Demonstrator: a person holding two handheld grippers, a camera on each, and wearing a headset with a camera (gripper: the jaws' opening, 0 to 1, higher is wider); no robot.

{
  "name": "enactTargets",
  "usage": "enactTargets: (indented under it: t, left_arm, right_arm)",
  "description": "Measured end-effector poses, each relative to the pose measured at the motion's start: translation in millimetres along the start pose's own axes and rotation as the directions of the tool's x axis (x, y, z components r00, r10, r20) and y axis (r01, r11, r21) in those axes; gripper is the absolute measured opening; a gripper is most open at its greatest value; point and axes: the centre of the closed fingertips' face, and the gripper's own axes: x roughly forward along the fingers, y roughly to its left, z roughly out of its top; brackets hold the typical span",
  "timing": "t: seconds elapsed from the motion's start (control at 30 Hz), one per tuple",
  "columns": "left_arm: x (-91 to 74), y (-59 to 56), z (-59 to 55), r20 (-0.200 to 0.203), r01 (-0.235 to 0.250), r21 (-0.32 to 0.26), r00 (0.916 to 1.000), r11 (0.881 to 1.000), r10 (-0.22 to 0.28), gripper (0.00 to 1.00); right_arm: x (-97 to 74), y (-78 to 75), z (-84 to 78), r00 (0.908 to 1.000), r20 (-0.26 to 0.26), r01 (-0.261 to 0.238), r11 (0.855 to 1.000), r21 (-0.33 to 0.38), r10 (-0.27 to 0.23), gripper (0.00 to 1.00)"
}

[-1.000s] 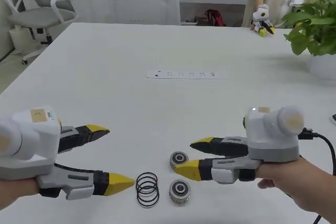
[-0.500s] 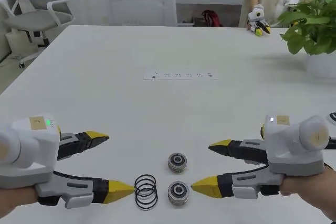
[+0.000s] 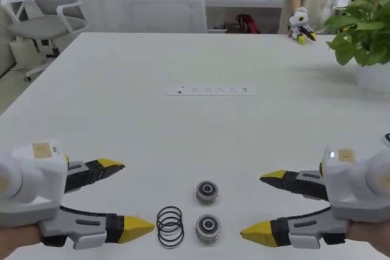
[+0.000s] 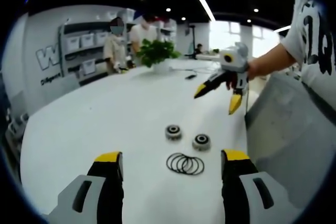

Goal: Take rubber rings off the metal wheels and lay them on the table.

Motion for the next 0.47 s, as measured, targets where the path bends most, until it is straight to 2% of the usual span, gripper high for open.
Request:
enactTargets:
  t: [0.47]
  left_arm:
    - [-3.2,1.7,-2.3,-0.001,-0.01,-0.005,0.9999,1.0,0.01,0.77]
  right_arm:
    - [-7.2,-1.1,-8.2,0.9996,-0.006,0.029,1.0,0.006,-0.029,0.68]
